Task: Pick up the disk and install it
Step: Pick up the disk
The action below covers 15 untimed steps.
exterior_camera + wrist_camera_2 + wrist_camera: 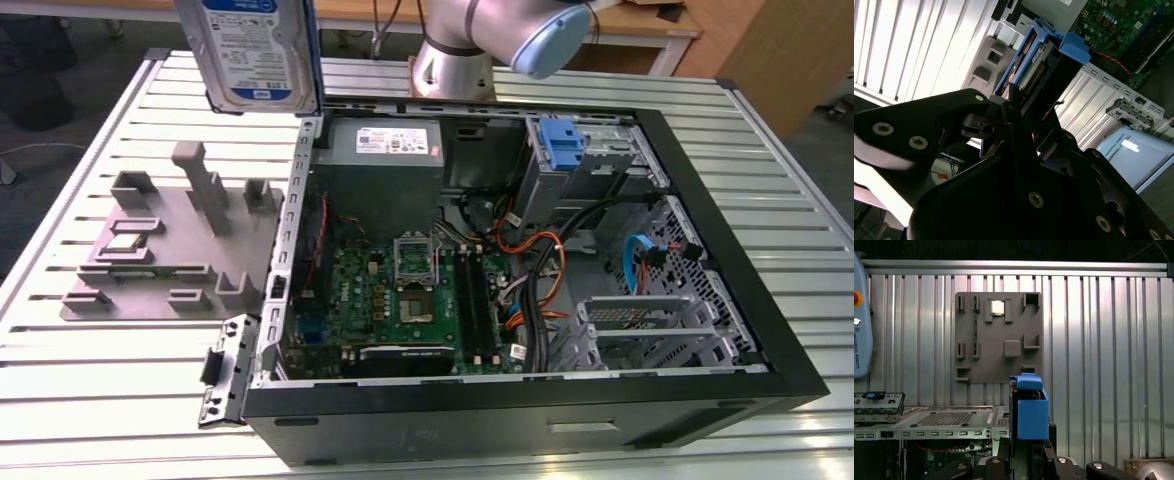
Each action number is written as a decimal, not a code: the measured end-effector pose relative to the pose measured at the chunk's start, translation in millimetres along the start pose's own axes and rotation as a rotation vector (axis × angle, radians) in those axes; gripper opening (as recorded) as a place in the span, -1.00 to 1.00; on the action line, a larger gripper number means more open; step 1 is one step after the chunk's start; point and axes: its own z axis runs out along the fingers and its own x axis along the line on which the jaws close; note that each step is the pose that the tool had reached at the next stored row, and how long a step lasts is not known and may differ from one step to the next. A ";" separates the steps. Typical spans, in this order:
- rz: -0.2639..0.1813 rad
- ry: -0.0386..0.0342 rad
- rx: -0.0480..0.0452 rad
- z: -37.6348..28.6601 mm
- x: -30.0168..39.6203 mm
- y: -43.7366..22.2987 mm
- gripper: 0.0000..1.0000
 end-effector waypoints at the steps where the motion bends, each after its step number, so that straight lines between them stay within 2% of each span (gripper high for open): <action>1: 0.000 -0.0001 0.0000 0.0 -0.1 -3.6 -0.30; 15: 0.000 -0.0001 0.0000 -0.7 -1.2 -55.5 -0.30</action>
